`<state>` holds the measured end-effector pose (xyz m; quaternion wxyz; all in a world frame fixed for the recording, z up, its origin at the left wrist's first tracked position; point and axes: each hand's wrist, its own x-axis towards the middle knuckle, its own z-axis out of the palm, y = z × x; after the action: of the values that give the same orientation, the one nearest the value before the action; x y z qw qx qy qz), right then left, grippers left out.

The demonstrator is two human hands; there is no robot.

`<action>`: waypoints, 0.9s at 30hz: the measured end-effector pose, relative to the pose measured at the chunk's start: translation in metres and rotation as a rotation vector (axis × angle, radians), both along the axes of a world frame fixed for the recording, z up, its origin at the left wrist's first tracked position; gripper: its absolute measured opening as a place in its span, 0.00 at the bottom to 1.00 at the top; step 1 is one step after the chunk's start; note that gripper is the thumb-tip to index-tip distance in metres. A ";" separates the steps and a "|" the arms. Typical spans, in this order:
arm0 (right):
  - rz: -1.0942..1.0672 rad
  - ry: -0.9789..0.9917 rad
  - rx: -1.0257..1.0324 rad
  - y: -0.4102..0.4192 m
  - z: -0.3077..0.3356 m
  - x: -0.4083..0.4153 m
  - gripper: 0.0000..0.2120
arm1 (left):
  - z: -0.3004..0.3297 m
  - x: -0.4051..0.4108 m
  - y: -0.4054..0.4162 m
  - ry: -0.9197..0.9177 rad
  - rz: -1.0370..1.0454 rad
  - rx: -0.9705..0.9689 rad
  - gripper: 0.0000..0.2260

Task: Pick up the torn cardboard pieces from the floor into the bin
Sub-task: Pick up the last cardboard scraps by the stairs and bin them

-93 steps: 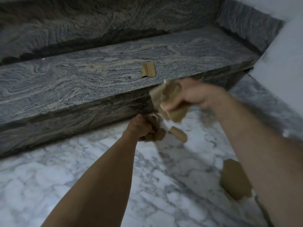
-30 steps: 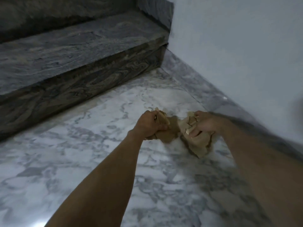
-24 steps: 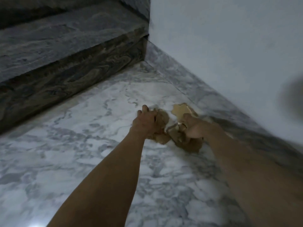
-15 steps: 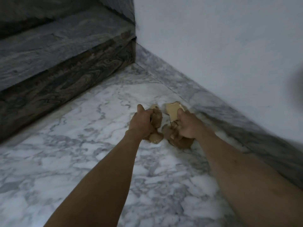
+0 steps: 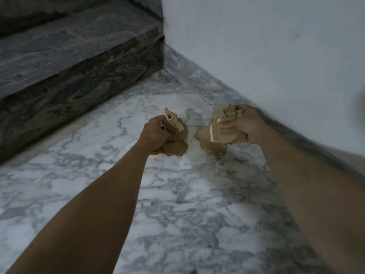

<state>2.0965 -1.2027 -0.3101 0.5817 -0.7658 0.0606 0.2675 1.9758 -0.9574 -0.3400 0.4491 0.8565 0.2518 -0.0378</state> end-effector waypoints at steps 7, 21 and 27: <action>0.305 -0.003 -0.413 0.041 -0.045 -0.025 0.55 | -0.017 -0.016 -0.017 -0.020 0.005 0.067 0.19; 0.248 0.049 -0.563 0.049 -0.037 -0.036 0.58 | -0.026 -0.022 -0.016 0.034 -0.006 0.054 0.26; 0.115 0.222 -0.241 0.029 -0.028 -0.022 0.36 | -0.025 -0.033 0.005 0.073 -0.040 -0.045 0.28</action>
<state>2.0749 -1.1733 -0.3377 0.4591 -0.7979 0.1121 0.3741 1.9429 -0.9523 -0.3645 0.4579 0.8490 0.2501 -0.0837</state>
